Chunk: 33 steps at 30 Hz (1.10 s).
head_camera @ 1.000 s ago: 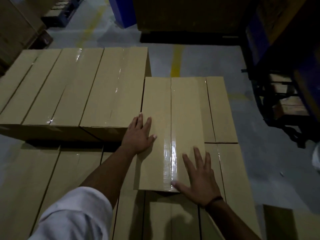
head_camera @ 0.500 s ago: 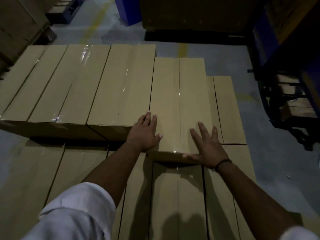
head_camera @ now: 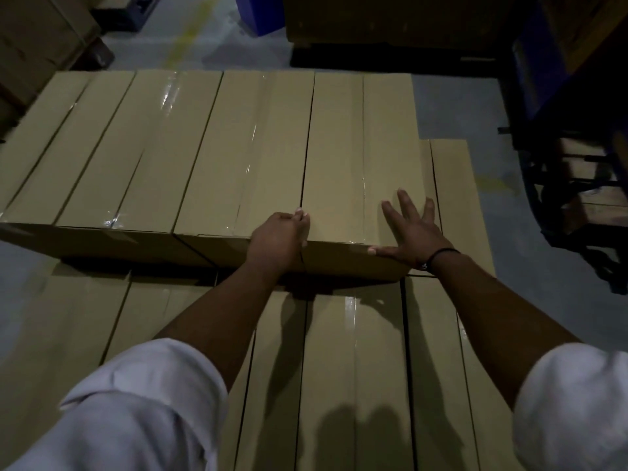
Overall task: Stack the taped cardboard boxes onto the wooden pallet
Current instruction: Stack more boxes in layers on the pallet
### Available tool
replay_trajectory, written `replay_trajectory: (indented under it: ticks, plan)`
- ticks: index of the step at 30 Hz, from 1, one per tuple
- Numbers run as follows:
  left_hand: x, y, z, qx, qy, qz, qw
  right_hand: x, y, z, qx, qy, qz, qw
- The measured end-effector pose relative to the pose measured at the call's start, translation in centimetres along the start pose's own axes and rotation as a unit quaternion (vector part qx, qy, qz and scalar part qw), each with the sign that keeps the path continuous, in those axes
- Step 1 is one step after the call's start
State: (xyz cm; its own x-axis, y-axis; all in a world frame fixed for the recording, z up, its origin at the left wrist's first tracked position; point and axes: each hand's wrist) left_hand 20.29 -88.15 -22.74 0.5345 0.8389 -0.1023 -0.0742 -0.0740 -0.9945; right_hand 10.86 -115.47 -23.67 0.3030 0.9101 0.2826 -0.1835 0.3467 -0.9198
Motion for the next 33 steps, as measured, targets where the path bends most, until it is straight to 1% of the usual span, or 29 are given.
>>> replay_trajectory:
  ticks: [4,8,12,20,26,31,33]
  plan:
    - [0.5,0.3,-0.4,-0.028,0.011,0.009,0.999,-0.2,0.0,-0.3,0.003,0.002,-0.012,1.000]
    - [0.4,-0.2,-0.2,-0.041,0.034,0.006,0.999,-0.4,0.3,-0.7,-0.002,0.000,-0.010,1.000]
    - [0.1,-0.6,0.1,-0.036,0.020,0.014,0.999,-0.5,0.4,-0.8,0.002,-0.001,-0.001,1.000]
    - [-0.1,-0.9,0.3,-0.053,0.043,-0.002,0.998,-0.8,0.7,-1.2,-0.007,-0.004,-0.005,1.000]
    - [0.1,-0.9,-0.1,-0.040,0.044,-0.008,0.998,-0.9,0.8,-1.3,-0.004,-0.002,-0.003,1.000]
    - [-0.1,-0.6,0.2,-0.037,0.037,-0.022,0.998,-0.6,0.6,-0.9,-0.008,-0.007,0.027,1.000]
    - [-0.1,-0.4,0.1,-0.029,0.035,-0.028,0.999,-0.1,1.2,-0.3,-0.035,-0.006,0.061,0.997]
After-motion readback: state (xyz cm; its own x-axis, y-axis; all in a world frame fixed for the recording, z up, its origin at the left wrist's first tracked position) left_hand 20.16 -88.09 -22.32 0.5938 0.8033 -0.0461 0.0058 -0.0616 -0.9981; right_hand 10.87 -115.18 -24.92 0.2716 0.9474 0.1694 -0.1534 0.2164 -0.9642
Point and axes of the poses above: each hand's wrist, its own z-axis away from the middle knuckle, its own y-axis out of the palm, x = y × z, and after that the axes turned 10 degrees about -x, right-handed
